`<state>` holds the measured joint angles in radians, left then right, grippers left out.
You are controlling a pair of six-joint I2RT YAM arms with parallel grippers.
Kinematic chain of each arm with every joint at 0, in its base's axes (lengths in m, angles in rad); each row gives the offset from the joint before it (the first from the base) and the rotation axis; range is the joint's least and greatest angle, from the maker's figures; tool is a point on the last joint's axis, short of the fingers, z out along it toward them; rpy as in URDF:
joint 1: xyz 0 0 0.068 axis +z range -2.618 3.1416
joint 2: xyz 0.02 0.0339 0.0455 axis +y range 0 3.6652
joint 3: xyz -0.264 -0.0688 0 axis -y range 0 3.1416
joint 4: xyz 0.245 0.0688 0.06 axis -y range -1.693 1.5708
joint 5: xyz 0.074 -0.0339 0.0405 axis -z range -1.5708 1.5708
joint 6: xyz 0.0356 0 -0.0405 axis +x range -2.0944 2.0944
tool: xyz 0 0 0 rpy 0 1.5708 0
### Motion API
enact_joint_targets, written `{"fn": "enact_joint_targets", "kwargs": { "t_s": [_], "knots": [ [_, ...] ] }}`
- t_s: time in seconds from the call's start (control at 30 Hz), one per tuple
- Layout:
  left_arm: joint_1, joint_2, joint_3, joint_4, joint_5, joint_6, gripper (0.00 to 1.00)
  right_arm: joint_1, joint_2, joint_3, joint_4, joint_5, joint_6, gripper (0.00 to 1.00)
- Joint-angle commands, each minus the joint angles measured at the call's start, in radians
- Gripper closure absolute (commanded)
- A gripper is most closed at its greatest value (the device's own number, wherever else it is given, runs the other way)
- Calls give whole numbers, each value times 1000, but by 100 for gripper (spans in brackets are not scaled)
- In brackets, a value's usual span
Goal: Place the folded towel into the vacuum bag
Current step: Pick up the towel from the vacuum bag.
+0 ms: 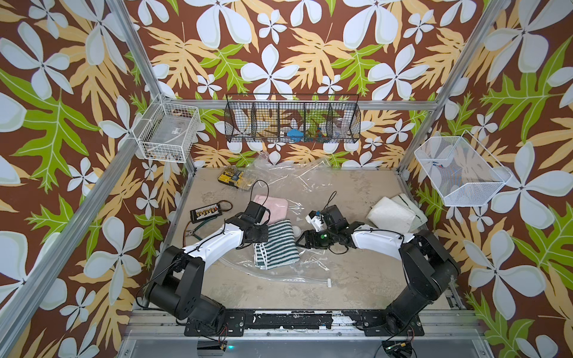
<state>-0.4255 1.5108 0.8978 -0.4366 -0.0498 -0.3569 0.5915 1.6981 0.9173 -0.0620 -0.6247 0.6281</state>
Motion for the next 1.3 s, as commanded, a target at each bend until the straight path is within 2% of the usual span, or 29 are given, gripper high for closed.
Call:
{"fn": "enact_joint_targets", "kwargs": {
  "t_s": [0.0, 0.33, 0.4, 0.47, 0.53, 0.57, 0.63, 0.77, 0.87, 1.03, 1.17, 1.27],
  "knots": [
    [2, 18, -5, -2, -49, 22, 94, 10, 21, 18, 79, -59, 58, 27],
    [2, 34, -45, 39, -37, 19, 90, 96, 159, 97, 175, -61, 189, 25],
    [2, 38, -52, 42, -40, 21, 89, 111, 208, 114, 200, -58, 207, 28],
    [2, 36, -53, 39, -43, 22, 88, 121, 231, 120, 205, -27, 212, 40],
    [2, 25, -53, 36, -43, 21, 87, 119, 223, 118, 176, 27, 187, 57],
    [2, 17, -50, 27, -40, 21, 86, 116, 208, 122, 129, 82, 156, 69],
    [2, -9, -37, 9, -23, 20, 82, 111, 173, 138, 14, 201, 76, 84],
    [2, -90, 18, -41, 31, 14, 63, 105, 136, 191, -291, 548, -115, 98],
    [-2, -139, 76, -97, 48, 14, 55, 66, 132, 185, -468, 725, -226, 100],
    [-51, -175, 146, -134, 71, 46, 51, -18, 108, 150, -597, 992, -312, 100],
    [-165, -165, 181, -135, 70, 113, 47, -62, 97, 238, -603, 1004, -345, 100],
    [-274, -181, 184, -127, 52, 167, 44, -65, -4, 311, -630, 887, -345, 100]
  ]
}}
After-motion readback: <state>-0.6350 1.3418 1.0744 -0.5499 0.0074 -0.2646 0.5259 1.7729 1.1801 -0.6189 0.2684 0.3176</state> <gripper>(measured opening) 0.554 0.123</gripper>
